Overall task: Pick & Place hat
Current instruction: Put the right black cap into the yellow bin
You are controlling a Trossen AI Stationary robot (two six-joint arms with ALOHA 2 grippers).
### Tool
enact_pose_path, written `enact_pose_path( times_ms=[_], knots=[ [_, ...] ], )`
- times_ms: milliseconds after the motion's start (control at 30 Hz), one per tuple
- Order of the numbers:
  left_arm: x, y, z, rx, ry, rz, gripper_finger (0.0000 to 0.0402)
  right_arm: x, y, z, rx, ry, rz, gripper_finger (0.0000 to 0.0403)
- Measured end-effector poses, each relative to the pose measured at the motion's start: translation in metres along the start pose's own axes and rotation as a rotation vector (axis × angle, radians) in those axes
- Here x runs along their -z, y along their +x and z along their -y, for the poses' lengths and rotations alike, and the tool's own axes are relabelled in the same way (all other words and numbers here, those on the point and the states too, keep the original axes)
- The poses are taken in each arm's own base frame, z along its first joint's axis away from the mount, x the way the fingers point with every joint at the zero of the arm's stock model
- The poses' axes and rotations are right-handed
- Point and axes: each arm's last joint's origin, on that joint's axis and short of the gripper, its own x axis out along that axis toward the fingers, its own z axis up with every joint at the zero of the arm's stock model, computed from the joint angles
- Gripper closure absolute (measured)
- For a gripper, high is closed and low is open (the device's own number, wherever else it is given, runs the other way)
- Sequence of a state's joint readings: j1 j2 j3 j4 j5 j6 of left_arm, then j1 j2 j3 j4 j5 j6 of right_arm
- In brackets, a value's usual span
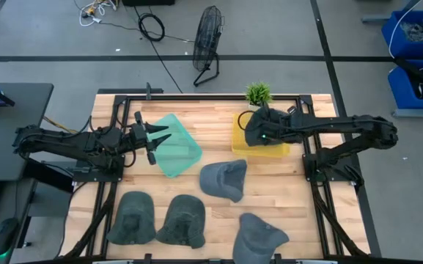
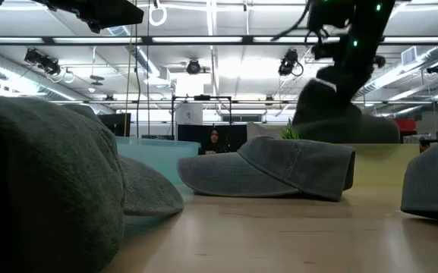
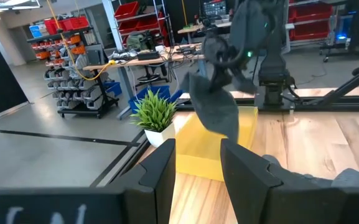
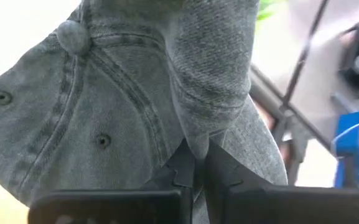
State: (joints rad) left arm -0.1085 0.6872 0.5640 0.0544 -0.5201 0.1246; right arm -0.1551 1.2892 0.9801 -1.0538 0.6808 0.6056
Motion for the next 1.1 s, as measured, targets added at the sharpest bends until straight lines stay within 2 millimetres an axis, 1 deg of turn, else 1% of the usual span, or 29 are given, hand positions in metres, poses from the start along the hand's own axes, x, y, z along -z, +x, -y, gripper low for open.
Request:
enact_pose_path(
  times_ms=[100,200,333,433,600,667,733,867,1033,1100],
  knots=[
    [0.000,0.000,0.000,0.000,0.000,0.000,0.0271,0.006,0.016,-0.006,-0.073,-0.002,-0.026,0.0389],
    [0.000,0.000,0.000,0.000,0.000,-0.001,0.0271,0.012,0.028,-0.010,-0.133,-0.040,-0.039,0.0388],
    [0.000,0.000,0.000,0.000,0.002,-0.002,0.0271,0.019,0.037,-0.011,-0.135,-0.067,-0.048,0.0379],
    [0.000,0.000,0.000,0.001,0.003,-0.004,0.0271,0.020,0.039,-0.010,-0.144,-0.064,-0.065,0.0359],
    [0.000,0.000,0.000,0.001,0.004,-0.004,0.0271,0.019,0.040,-0.009,-0.145,-0.091,-0.067,0.0312],
    [0.001,0.000,0.000,0.001,0.004,-0.005,0.0271,0.017,0.038,-0.007,-0.144,-0.121,-0.068,0.0294],
    [0.001,0.000,0.000,0.001,0.005,-0.005,0.0271,0.011,0.034,-0.007,-0.154,-0.130,-0.048,0.0277],
    [0.001,0.000,0.000,0.001,0.005,-0.005,0.0271,-0.006,0.018,-0.005,-0.207,-0.153,-0.009,0.0253],
    [0.001,0.000,0.000,0.001,0.005,-0.006,0.0271,-0.030,-0.012,-0.003,-0.354,-0.142,0.030,0.0252],
    [0.001,0.000,0.000,0.001,0.004,-0.007,0.0271,-0.034,-0.017,-0.002,-0.351,-0.184,0.061,0.0258]
  ],
)
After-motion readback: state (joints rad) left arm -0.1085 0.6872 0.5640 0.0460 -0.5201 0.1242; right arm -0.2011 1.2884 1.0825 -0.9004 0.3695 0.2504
